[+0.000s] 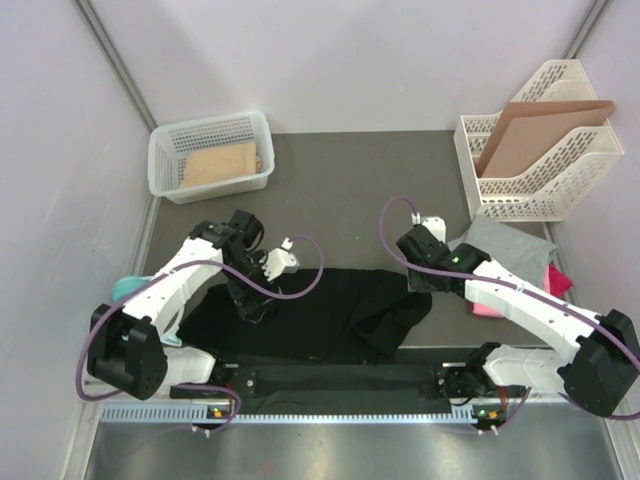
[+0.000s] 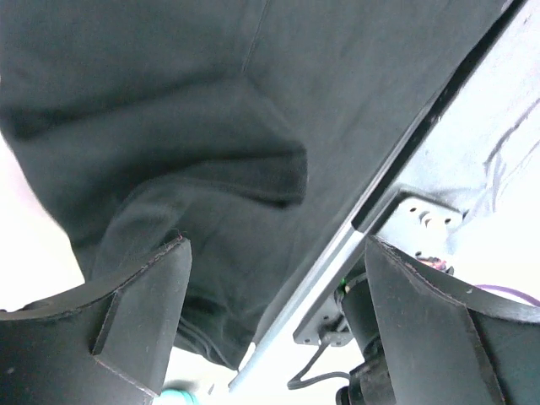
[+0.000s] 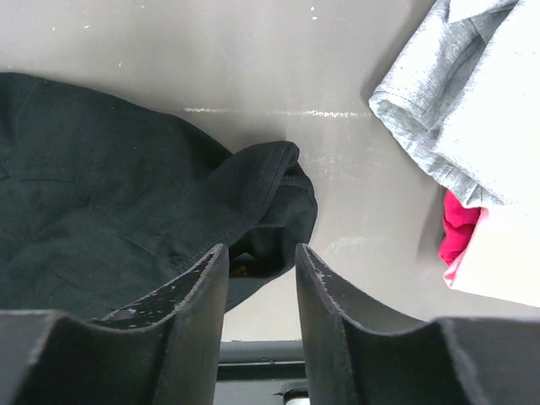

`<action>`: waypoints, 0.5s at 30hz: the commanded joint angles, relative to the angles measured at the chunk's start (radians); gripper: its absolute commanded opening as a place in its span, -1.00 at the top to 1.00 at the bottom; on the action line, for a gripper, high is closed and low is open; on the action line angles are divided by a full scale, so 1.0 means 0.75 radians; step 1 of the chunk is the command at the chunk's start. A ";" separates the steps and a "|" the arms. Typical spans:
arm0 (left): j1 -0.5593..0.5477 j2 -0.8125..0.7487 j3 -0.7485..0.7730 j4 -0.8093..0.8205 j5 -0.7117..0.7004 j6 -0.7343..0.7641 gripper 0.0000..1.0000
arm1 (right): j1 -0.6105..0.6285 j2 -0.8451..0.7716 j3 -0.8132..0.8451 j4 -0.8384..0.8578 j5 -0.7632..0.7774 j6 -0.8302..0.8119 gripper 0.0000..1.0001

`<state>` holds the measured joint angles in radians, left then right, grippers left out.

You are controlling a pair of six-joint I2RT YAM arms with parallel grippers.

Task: Fold and stack the t-shirts
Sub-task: Flatten out the tshirt

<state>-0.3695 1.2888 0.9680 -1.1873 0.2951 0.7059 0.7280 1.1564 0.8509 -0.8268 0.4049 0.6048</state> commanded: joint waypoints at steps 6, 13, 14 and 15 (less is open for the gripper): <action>-0.078 0.137 -0.010 0.288 0.001 -0.121 -0.72 | -0.020 -0.004 0.009 0.076 -0.067 -0.003 -0.07; -0.078 0.196 -0.022 0.315 -0.062 -0.162 0.64 | -0.018 0.051 -0.044 0.229 -0.262 -0.015 -0.24; -0.078 0.192 -0.029 0.323 -0.074 -0.166 1.00 | -0.016 0.055 -0.048 0.241 -0.308 -0.013 -0.24; -0.078 0.186 -0.035 0.333 -0.078 -0.176 1.00 | -0.009 0.064 -0.048 0.262 -0.325 -0.011 -0.24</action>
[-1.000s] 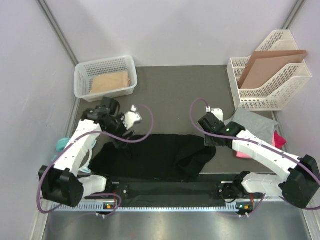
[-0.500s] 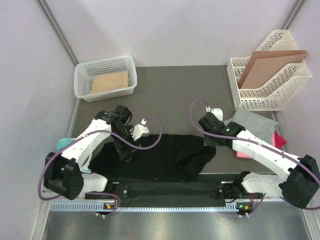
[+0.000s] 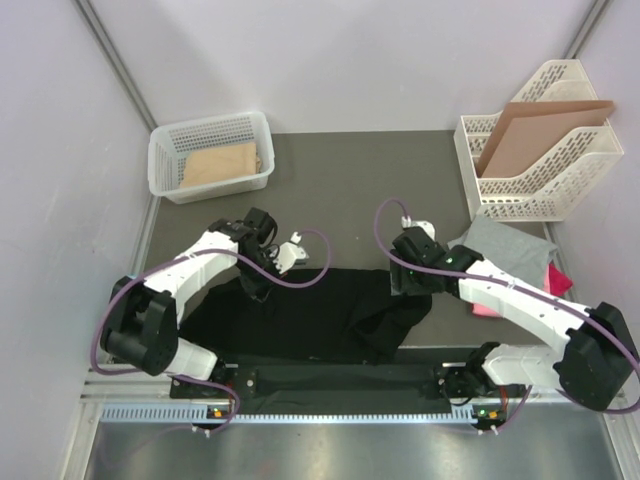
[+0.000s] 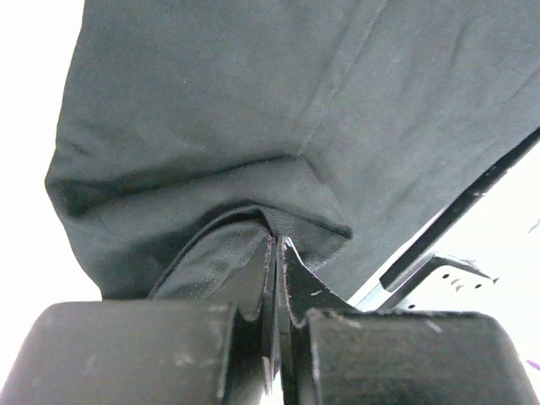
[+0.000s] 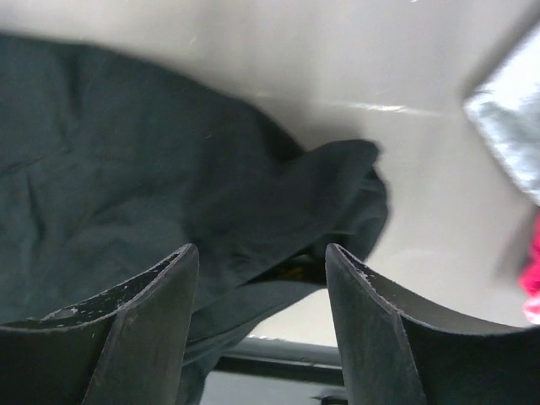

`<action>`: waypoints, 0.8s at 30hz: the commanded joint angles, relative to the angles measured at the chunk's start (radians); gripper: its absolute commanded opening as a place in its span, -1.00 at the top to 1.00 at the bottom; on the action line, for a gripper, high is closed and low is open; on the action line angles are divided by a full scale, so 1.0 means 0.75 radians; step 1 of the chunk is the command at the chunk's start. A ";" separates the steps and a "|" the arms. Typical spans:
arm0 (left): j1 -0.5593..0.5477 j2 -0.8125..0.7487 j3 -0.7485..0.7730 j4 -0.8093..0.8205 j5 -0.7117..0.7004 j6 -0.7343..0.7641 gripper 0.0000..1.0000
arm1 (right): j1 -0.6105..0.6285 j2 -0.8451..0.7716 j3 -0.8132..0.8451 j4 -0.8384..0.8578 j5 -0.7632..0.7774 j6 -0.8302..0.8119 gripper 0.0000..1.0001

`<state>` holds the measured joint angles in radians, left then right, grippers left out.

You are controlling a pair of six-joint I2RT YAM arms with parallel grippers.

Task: Fold and stack the t-shirts
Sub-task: Flatten out the tshirt

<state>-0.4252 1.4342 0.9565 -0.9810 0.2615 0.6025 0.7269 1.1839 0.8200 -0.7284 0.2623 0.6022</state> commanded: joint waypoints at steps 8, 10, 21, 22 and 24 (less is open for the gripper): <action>-0.004 -0.067 -0.016 0.058 -0.056 -0.071 1.00 | 0.198 -0.010 0.040 0.184 -0.194 -0.062 -0.37; -0.004 -0.092 0.003 0.054 -0.089 -0.073 1.00 | 0.274 -0.018 0.058 0.192 -0.162 -0.111 -0.42; 0.027 -0.176 0.168 0.034 -0.334 -0.020 1.00 | 0.732 -0.124 0.158 0.063 0.252 -0.204 -0.50; 0.029 -0.172 0.187 0.028 -0.338 -0.020 1.00 | 0.749 -0.139 0.171 0.065 0.235 -0.212 -0.51; 0.033 -0.170 0.205 0.021 -0.336 -0.020 1.00 | 0.796 -0.163 0.177 0.088 0.203 -0.242 -0.51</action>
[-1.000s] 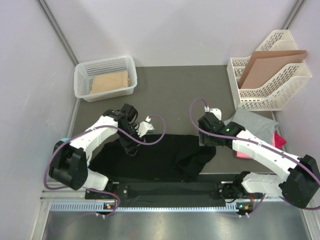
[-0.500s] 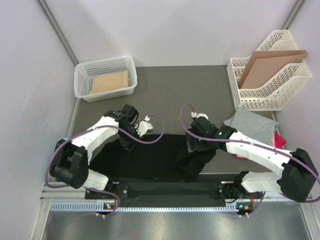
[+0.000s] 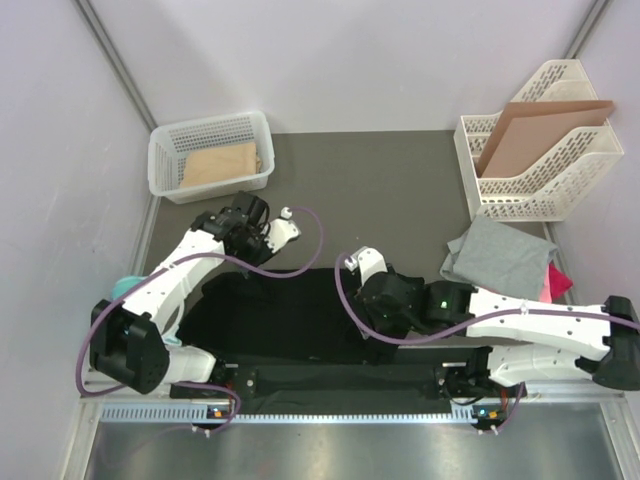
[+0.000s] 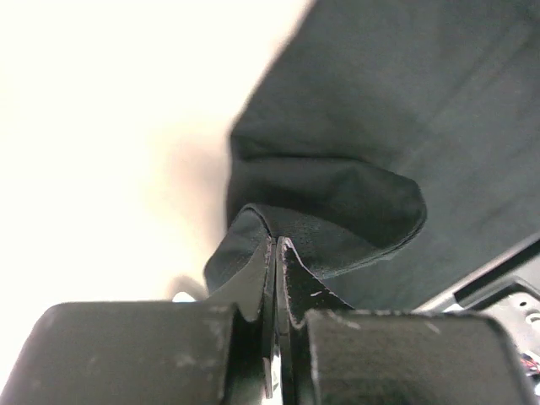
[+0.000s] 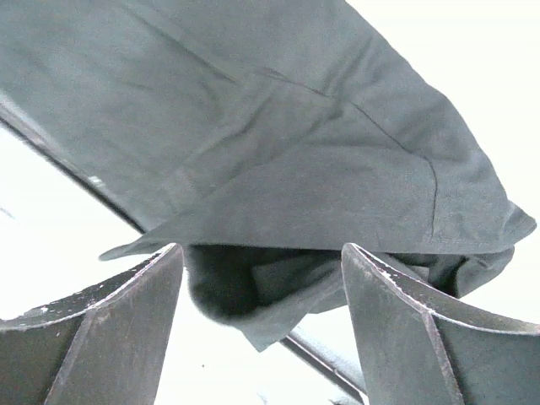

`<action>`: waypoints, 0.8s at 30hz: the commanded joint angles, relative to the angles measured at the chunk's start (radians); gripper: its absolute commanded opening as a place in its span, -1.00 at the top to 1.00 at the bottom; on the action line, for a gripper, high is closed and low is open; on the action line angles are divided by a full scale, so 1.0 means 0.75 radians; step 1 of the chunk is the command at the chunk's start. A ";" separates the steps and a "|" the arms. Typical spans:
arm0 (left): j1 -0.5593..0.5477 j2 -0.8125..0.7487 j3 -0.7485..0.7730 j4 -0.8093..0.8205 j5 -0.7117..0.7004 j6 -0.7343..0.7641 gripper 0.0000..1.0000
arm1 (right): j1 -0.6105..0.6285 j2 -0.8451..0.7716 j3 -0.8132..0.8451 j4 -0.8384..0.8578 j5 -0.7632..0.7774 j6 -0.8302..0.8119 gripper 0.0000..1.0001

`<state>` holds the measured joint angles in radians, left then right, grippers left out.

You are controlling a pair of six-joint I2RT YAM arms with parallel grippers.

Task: Fold and stack the t-shirts
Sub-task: Flatten out the tshirt

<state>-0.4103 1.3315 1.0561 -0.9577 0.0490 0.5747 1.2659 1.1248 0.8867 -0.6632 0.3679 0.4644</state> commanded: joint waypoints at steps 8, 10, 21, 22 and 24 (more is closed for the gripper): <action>0.013 -0.039 0.069 -0.008 -0.094 -0.005 1.00 | 0.287 0.153 0.163 0.011 0.086 -0.216 -0.56; 0.013 -0.045 0.067 -0.006 -0.104 -0.005 1.00 | 0.347 0.236 0.218 -0.016 0.096 -0.255 -0.61; 0.013 -0.047 0.069 0.007 -0.102 -0.030 1.00 | 0.435 0.315 0.293 -0.065 0.119 -0.312 -0.47; 0.013 -0.047 0.069 0.007 -0.100 -0.030 1.00 | 0.425 0.310 0.276 -0.051 0.117 -0.310 -0.46; 0.013 -0.051 0.067 0.007 -0.102 -0.032 1.00 | 0.398 0.306 0.219 -0.016 0.101 -0.317 -0.45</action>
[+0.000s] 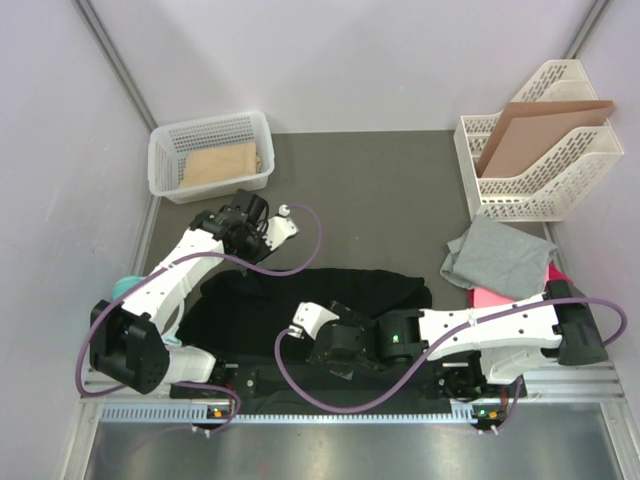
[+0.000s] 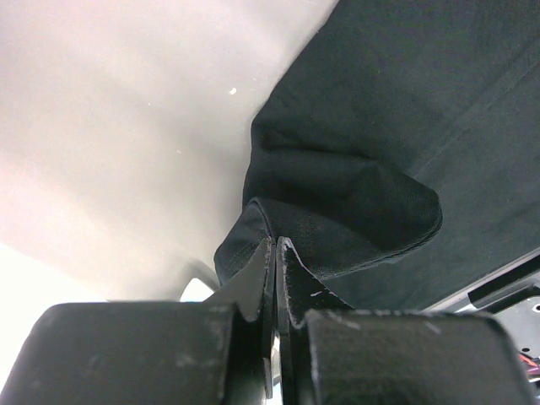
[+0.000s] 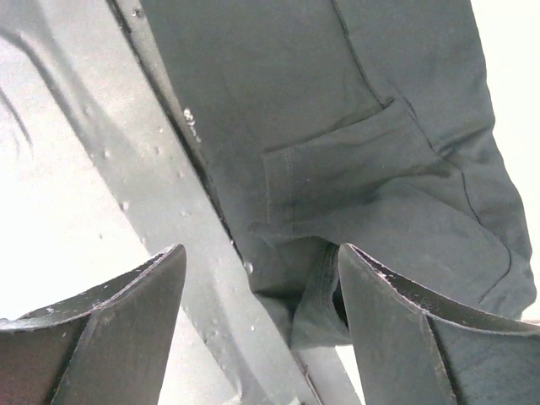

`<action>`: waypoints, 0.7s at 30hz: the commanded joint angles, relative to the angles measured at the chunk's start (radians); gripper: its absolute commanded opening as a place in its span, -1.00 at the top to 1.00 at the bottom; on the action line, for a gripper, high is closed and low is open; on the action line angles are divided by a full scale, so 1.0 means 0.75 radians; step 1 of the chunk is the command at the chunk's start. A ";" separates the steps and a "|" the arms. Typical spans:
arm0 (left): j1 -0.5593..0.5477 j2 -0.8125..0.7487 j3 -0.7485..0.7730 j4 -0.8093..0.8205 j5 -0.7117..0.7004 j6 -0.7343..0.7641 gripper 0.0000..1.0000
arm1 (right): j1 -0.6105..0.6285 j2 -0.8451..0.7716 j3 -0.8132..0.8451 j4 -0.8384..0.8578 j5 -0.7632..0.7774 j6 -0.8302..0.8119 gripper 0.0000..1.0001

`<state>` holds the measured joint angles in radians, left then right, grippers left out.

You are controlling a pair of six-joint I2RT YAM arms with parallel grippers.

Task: Fold and stack the t-shirts
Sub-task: Flatten out the tshirt

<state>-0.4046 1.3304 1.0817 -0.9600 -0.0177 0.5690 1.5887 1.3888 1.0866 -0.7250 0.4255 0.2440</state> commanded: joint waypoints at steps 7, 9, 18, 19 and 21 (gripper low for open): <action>0.006 -0.072 0.018 0.012 -0.007 -0.035 1.00 | -0.110 -0.058 -0.134 0.120 -0.015 -0.065 -0.46; 0.006 -0.078 0.014 0.014 -0.013 -0.035 1.00 | -0.140 -0.064 -0.154 0.140 -0.023 -0.074 -0.43; 0.008 -0.089 -0.008 0.022 -0.027 -0.035 1.00 | -0.214 -0.054 -0.158 0.230 -0.083 -0.110 -0.10; 0.008 -0.089 -0.013 0.024 -0.032 -0.035 1.00 | -0.214 -0.048 -0.156 0.234 -0.093 -0.121 -0.01; 0.008 -0.097 -0.015 0.030 -0.038 -0.031 1.00 | -0.218 -0.025 -0.146 0.245 -0.109 -0.125 0.06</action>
<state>-0.4034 1.2911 1.0779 -0.9577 -0.0250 0.5510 1.4372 1.3720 0.9562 -0.6037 0.3794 0.1719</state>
